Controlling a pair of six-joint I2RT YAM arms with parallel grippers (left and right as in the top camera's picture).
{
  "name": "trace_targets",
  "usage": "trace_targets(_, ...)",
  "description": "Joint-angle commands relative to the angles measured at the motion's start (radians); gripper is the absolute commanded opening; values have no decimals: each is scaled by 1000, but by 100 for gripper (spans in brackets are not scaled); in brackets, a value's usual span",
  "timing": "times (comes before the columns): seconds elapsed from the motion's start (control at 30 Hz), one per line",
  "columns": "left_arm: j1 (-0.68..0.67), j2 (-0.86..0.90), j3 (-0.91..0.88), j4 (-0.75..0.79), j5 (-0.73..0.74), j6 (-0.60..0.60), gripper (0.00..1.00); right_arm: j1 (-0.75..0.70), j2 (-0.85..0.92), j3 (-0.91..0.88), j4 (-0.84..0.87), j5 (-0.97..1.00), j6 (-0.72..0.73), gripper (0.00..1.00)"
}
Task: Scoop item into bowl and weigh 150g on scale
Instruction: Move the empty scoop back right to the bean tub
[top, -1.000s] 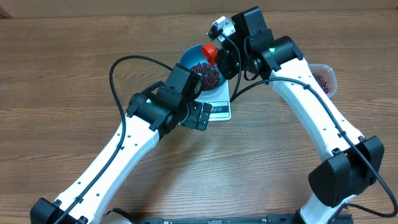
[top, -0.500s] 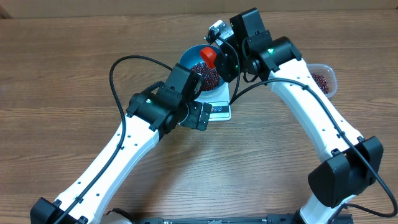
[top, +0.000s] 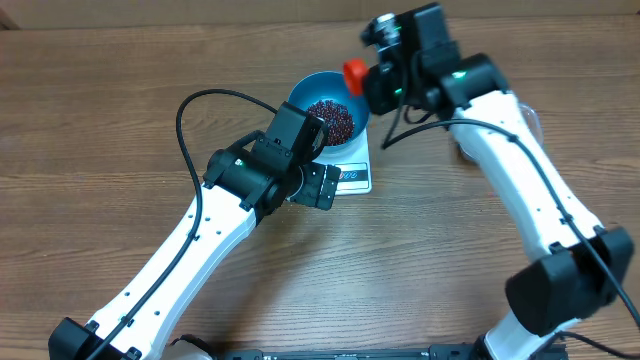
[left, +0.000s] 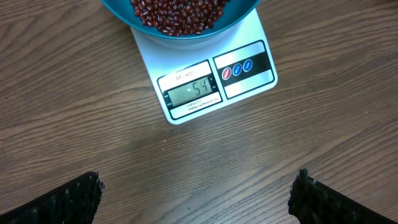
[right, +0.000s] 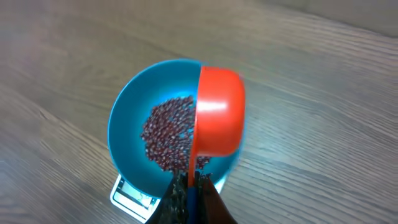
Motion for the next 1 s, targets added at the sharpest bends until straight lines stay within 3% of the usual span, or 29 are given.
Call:
trace_targets(0.0, 1, -8, -6, 1, -10, 14, 100, -76, -105, 34, -8, -46, 26, 4)
trace_targets(0.4, 1, -8, -6, 1, -10, 14, 99, -282, -119, -48, -177, 368, 24, 4)
trace_targets(0.53, 1, -8, -6, 1, -10, 14, 99, -286, -109, -109, -178, 392, -33, 4)
trace_targets(0.97, 1, -8, -6, 1, -10, 14, 99, -286, 8, -179, -190, 538, -16, 4)
